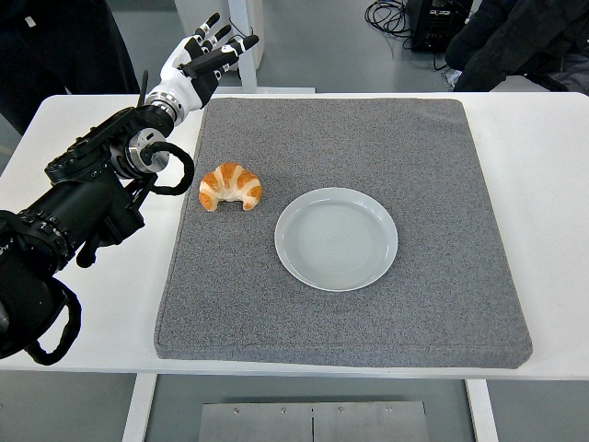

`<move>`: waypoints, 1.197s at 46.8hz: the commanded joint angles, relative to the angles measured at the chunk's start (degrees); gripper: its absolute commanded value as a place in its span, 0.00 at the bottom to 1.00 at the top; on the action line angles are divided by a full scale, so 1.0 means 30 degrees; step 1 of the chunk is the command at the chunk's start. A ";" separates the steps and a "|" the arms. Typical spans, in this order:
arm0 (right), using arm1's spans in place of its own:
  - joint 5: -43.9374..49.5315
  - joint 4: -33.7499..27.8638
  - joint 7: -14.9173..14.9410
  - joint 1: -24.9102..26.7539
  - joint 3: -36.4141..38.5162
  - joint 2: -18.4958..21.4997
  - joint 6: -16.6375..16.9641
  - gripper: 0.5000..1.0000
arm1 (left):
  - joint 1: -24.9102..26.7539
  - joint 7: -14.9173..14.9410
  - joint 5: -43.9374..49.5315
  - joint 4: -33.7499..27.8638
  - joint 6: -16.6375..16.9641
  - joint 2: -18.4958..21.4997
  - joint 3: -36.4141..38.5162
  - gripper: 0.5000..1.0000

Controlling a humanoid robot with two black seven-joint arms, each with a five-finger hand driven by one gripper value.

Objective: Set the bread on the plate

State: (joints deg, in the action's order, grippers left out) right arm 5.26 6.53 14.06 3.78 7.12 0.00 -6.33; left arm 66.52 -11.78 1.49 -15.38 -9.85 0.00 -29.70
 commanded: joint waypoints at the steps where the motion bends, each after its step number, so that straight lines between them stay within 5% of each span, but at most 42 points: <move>1: 0.0004 -0.0010 0.0000 0.0000 0.0000 0.0000 0.0000 1.00 | -0.0024 -0.0028 0.0000 0.0000 0.0001 0.0000 -0.0001 1.00; 35: 0.0004 -0.0010 0.0000 0.0000 0.0000 0.0000 0.0000 1.00 | 0.0444 -0.0116 -0.0321 0.0000 0.0000 0.0000 0.0467 1.00; 56: 0.0004 -0.0010 0.0000 0.0000 0.0000 0.0000 0.0000 1.00 | 0.2261 0.0059 -0.0907 -0.0846 -0.0175 0.0000 0.6326 1.00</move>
State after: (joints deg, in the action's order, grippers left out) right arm 5.28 6.50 14.06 3.78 7.12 0.00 -6.33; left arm 72.59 -11.66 -0.19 -16.00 -10.25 0.00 -12.00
